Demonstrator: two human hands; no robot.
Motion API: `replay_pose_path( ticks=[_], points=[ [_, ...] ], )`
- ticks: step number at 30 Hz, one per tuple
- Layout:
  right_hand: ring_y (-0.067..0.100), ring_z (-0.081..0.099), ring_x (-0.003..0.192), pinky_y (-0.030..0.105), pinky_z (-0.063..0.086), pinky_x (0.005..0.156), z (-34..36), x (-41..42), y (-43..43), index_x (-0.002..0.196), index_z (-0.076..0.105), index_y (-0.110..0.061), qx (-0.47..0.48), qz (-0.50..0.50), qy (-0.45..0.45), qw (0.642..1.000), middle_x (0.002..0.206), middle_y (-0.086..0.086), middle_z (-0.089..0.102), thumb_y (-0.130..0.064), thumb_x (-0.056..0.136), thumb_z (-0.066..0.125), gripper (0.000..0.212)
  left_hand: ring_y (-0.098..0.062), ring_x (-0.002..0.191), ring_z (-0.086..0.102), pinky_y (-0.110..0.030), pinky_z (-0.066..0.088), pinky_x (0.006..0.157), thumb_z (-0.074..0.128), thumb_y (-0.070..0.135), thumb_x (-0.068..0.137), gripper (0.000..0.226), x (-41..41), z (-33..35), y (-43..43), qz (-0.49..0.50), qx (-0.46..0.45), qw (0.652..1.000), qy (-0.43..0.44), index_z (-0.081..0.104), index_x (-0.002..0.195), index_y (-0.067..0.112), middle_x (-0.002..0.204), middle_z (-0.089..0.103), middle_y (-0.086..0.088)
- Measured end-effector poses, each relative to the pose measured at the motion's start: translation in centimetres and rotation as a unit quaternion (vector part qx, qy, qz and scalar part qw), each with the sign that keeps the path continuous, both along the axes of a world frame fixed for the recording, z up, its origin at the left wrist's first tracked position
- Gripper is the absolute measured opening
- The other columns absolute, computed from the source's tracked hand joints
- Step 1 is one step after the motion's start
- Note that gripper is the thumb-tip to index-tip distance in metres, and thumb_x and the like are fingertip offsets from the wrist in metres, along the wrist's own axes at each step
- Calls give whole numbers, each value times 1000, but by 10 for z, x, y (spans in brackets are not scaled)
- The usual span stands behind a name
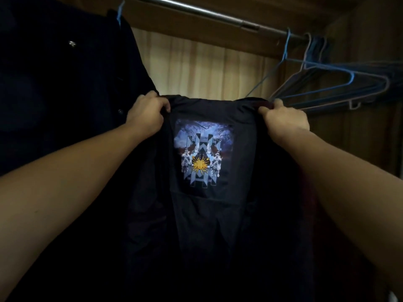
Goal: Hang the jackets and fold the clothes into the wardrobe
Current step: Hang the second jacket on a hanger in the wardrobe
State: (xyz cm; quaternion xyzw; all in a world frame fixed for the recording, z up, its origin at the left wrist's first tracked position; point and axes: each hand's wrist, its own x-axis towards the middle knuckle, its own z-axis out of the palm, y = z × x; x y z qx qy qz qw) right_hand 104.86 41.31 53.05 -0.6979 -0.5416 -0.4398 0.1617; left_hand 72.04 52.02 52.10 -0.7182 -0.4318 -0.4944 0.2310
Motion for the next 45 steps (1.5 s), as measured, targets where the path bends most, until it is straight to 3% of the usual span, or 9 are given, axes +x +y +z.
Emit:
replay_pose_path(
  ticks=[10,15,17,22,26,30,34,39,45],
  points=[
    [42,63,98,43,51,72,-166,46,99,144,38,-32,-164,62,55,983,127,15,44,-19,102,44,45,-35,99,60,-42,50,93,43,-17,75,53,13,-165,75,-52,-168,984,40,78,94,19,101,59,-10],
    [39,61,114,42,53,91,-294,59,122,146,35,-36,-328,94,90,936,139,13,44,-30,102,46,46,-28,95,61,-32,48,87,43,-17,76,50,15,-279,84,-50,-281,956,69,73,74,23,96,58,-1],
    [36,59,116,38,49,87,-338,62,121,144,37,-34,-377,117,105,913,142,12,45,-30,101,47,44,-25,92,61,-36,51,87,43,-13,78,52,11,-319,86,-33,-335,939,75,66,65,32,96,59,2],
    [38,60,104,33,41,68,-406,67,121,141,41,-24,-450,130,107,877,150,18,31,-14,99,50,44,-16,96,61,-32,47,97,43,-2,85,45,6,-382,75,21,-433,889,150,70,69,31,92,60,11],
    [24,46,70,32,41,61,-436,72,114,123,51,-22,-483,159,144,849,154,21,25,-15,98,52,26,-17,102,61,-31,47,96,49,6,87,41,4,-409,63,18,-460,873,159,64,70,39,95,57,15],
    [19,47,71,35,49,68,-458,73,94,106,54,-26,-463,186,162,851,127,10,35,-27,99,54,7,-23,110,57,-34,40,104,50,8,90,35,3,-421,55,-6,-468,869,158,66,81,38,111,59,8],
    [21,47,79,36,51,74,-457,75,80,119,52,-32,-407,215,127,879,114,2,36,-45,100,51,23,-22,111,55,-41,31,116,53,8,92,33,0,-417,52,-46,-487,866,108,72,83,33,111,59,5],
    [22,55,91,38,50,76,-425,63,72,127,46,-31,-347,264,156,886,107,-1,47,-53,101,46,34,-19,137,40,-31,26,119,59,5,93,34,9,-392,46,-102,-469,876,53,69,81,35,142,47,-4],
    [25,60,97,34,45,72,-326,53,79,105,53,-26,-306,247,146,907,104,1,62,-51,102,46,26,-15,108,60,-20,41,97,62,-3,88,32,38,-324,41,-149,-393,907,36,68,81,28,103,59,6]
  ],
)
